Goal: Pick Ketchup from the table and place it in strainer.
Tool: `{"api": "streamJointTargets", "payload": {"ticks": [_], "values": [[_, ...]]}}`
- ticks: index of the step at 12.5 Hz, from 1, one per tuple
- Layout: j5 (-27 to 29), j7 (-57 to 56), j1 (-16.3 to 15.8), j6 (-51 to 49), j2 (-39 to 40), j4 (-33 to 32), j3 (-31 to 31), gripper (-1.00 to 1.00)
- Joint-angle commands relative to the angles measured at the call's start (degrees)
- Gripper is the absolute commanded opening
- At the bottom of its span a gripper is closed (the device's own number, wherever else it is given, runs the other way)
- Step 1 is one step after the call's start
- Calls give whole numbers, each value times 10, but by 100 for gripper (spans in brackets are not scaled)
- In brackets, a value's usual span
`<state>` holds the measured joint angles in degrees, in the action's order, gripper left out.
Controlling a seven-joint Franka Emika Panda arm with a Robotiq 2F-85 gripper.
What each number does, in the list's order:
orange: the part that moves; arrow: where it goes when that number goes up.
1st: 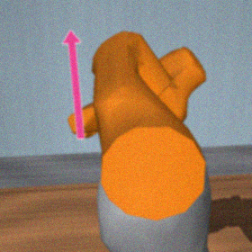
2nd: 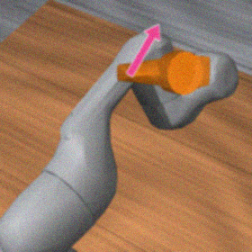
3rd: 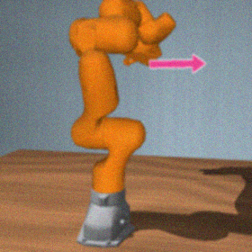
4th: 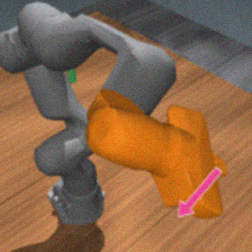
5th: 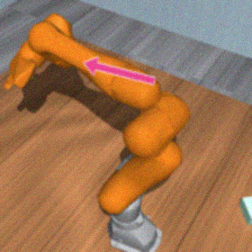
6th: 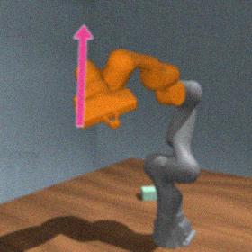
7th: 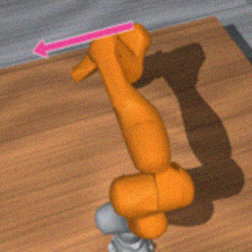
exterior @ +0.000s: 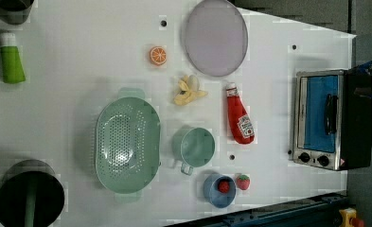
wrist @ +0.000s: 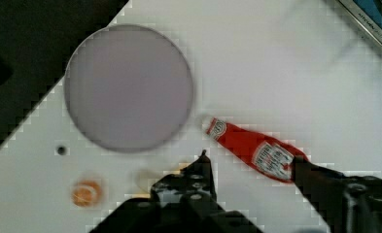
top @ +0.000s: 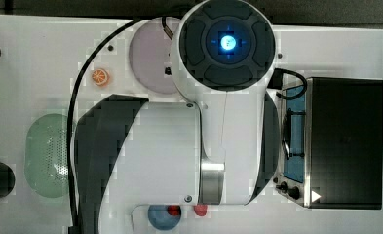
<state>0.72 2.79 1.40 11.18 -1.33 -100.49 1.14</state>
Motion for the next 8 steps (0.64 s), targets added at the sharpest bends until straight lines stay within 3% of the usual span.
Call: {"api": "streamJointTargets", "payload": {"ticks": [1,3,8], "values": [[1,-5,60,-98,-158,-88,34,58],[1,-5,60,-98,-152,-92,36,100],[1,-7,59,-77,-106,-140,47,100]]}}
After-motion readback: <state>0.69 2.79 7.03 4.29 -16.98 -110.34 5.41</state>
